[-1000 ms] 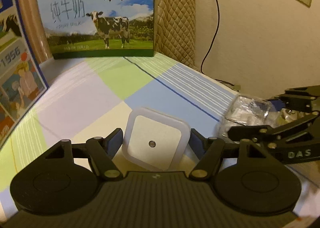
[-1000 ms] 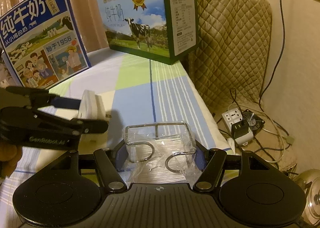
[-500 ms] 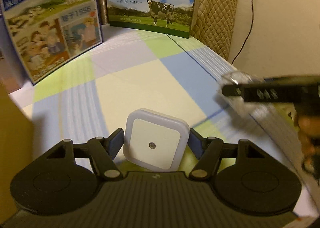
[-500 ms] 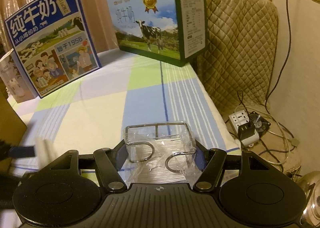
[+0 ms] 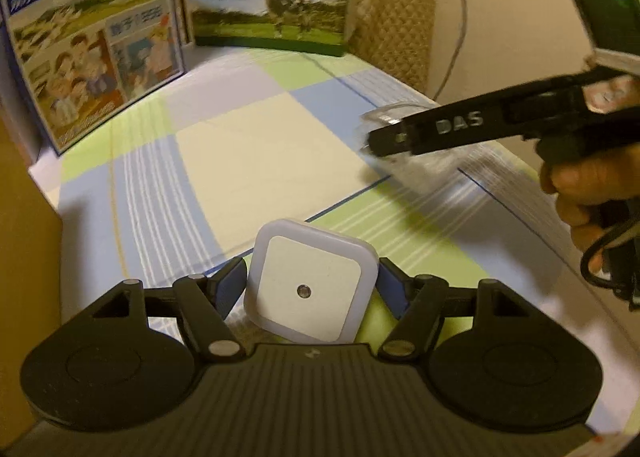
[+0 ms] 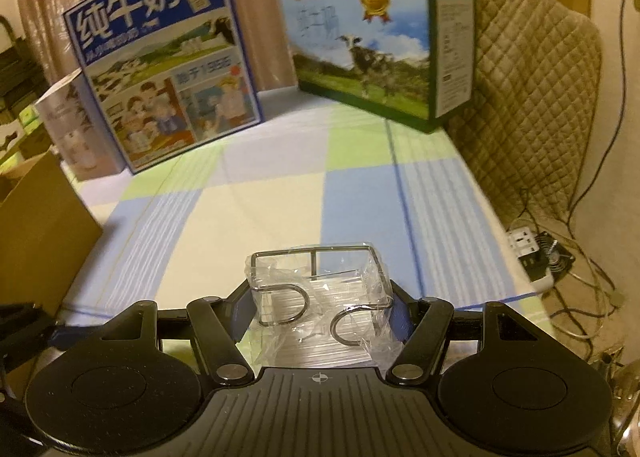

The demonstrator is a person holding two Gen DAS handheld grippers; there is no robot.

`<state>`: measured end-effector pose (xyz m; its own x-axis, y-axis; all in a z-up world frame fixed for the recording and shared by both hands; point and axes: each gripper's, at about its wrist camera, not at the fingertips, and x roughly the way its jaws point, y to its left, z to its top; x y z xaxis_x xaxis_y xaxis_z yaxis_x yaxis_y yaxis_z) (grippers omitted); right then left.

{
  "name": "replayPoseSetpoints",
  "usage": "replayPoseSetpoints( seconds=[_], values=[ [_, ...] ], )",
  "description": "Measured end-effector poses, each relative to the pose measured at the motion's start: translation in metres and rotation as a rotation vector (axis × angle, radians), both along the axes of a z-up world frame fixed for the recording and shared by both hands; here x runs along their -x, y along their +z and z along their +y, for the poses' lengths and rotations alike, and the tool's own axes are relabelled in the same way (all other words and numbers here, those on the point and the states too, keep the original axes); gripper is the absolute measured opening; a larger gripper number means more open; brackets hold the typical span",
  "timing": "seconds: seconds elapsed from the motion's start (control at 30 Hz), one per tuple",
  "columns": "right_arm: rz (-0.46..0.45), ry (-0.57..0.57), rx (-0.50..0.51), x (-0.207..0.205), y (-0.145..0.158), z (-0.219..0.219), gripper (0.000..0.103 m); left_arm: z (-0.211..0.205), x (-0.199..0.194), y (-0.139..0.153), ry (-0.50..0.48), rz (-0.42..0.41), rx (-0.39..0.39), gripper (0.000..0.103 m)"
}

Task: Organize objects
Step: 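Carry the night light and clear dish over to the cardboard box with both tools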

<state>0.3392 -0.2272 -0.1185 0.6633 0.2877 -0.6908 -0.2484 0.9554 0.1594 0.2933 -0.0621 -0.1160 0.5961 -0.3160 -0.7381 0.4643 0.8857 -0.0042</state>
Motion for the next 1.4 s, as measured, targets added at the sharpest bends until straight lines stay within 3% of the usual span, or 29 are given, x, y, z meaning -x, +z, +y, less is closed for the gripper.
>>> replayPoseSetpoints(
  seconds=[0.43, 0.67, 0.83, 1.1, 1.4],
  values=[
    [0.012, 0.002, 0.001, 0.000, -0.003, -0.002, 0.063, -0.002, 0.004, -0.003, -0.115, -0.028, -0.042, 0.072],
    [0.004, 0.003, 0.006, 0.004, 0.001, -0.002, 0.063, 0.001, 0.002, -0.004, -0.102, -0.011, -0.037, 0.063],
    [-0.001, -0.003, 0.002, 0.009, 0.008, -0.004, 0.063, -0.001, 0.007, 0.000, -0.046, 0.002, -0.032, 0.062],
    [-0.032, -0.016, -0.008, 0.029, 0.030, -0.004, 0.063, 0.007, 0.037, 0.020, 0.076, 0.005, 0.041, 0.062],
    [-0.067, -0.022, -0.021, 0.097, 0.054, -0.007, 0.063, 0.024, 0.094, 0.059, 0.167, -0.028, 0.086, 0.062]
  ],
)
